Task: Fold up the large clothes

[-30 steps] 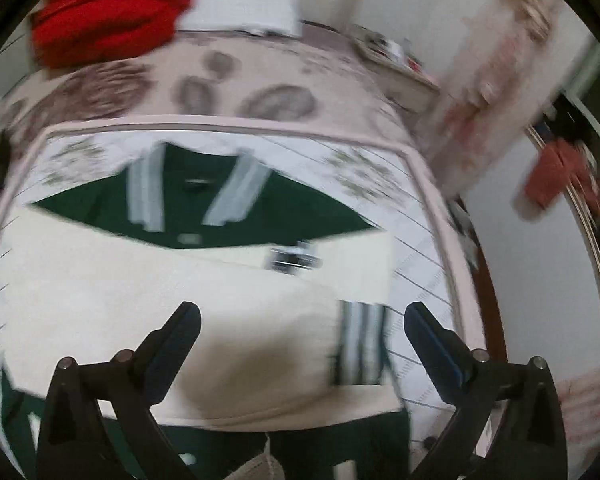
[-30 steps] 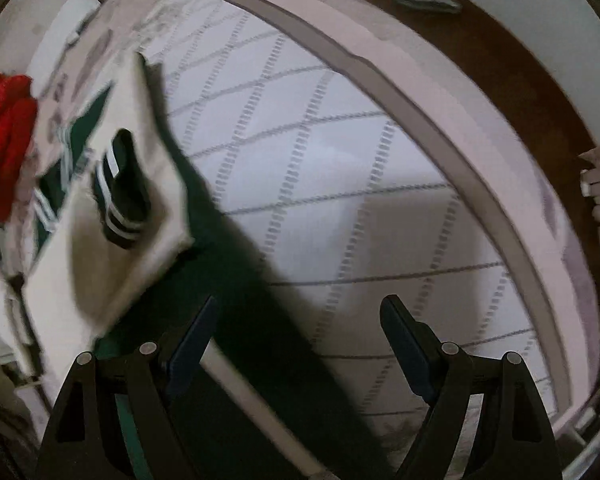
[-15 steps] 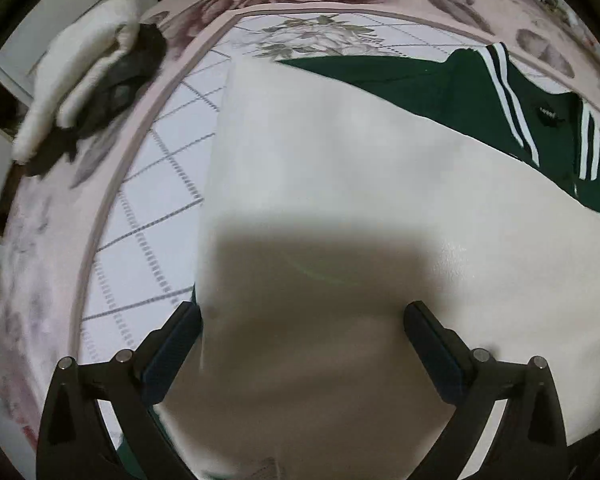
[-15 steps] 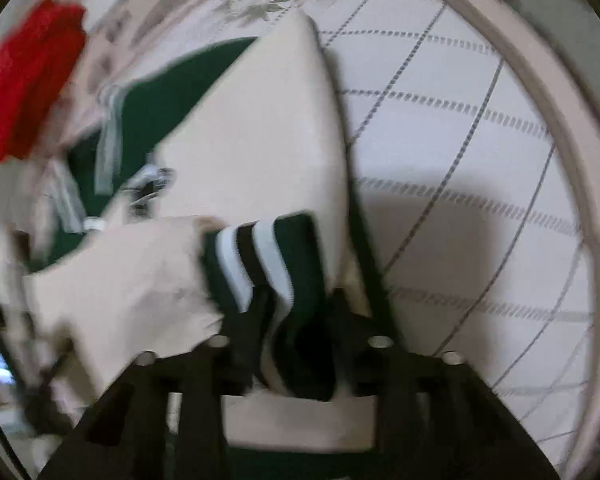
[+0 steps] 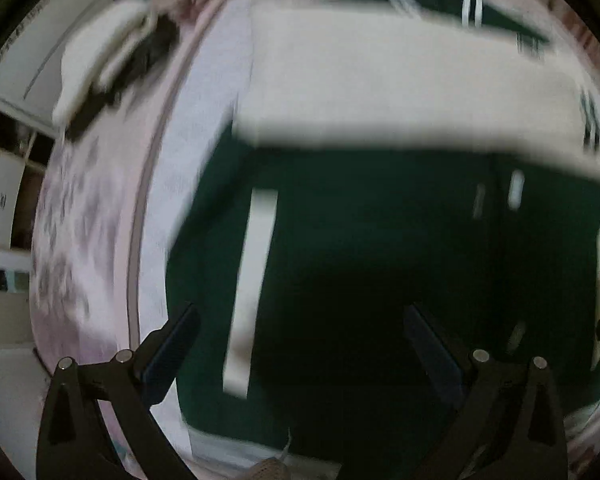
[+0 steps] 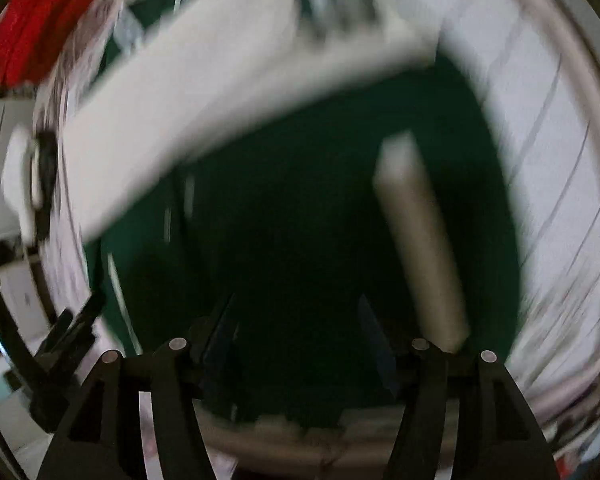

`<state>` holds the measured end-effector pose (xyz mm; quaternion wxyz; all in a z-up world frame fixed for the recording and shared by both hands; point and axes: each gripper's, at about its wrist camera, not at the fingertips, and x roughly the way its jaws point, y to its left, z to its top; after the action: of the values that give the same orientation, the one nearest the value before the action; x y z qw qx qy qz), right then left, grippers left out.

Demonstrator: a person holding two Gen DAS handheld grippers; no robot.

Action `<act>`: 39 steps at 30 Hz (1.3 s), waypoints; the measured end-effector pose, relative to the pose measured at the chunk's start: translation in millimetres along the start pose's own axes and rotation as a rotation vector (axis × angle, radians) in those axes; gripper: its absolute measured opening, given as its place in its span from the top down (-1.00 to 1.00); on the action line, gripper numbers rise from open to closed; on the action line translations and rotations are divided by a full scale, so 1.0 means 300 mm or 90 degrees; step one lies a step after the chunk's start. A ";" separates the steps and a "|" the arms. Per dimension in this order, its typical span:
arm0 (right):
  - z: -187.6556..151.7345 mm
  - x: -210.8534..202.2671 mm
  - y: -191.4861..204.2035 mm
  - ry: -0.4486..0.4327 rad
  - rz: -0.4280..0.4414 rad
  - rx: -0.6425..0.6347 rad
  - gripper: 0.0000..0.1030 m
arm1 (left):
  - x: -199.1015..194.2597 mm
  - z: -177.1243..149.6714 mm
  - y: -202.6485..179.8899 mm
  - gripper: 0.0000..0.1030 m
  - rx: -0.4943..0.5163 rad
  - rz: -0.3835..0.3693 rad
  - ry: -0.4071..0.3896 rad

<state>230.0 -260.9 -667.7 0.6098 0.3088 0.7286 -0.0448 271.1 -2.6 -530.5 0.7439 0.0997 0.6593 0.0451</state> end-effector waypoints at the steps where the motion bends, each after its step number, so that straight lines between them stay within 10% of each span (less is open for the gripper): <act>1: -0.084 0.078 0.020 0.033 0.025 0.012 -0.24 | 0.040 -0.052 0.013 -1.00 -0.009 -0.003 0.022; 4: -0.226 0.243 0.071 0.043 0.060 0.031 -0.24 | 0.175 -0.175 0.055 -1.00 -0.060 -0.035 0.086; 8: -0.305 0.386 0.162 0.017 -0.034 0.000 -0.25 | 0.228 -0.239 0.085 -1.00 -0.087 -0.079 0.069; 12: -0.349 0.390 0.212 -0.046 -0.163 0.005 0.79 | 0.225 -0.245 0.079 -1.00 -0.078 -0.094 0.057; 14: -0.364 0.371 0.223 -0.058 -0.162 0.022 0.82 | 0.227 -0.241 0.079 -1.00 -0.078 -0.106 0.052; 21: -0.440 0.393 0.407 -0.034 -0.163 -0.094 0.82 | 0.222 -0.241 0.107 -1.00 -0.083 -0.128 0.042; 31: -0.497 0.477 0.439 0.066 -0.013 -0.060 0.81 | 0.184 -0.285 0.232 -1.00 -0.084 -0.114 0.057; 36: -0.551 0.517 0.420 0.145 0.080 -0.048 0.31 | 0.108 -0.265 0.289 -1.00 -0.092 -0.085 0.051; 39: -0.556 0.345 0.301 0.079 0.093 -0.002 -0.06 | 0.016 -0.234 0.201 -1.00 -0.072 -0.084 0.014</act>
<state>125.2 -73.5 -692.3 0.5655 0.3624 0.7406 0.0198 206.2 63.3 -530.4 0.7423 0.0129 0.6691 0.0342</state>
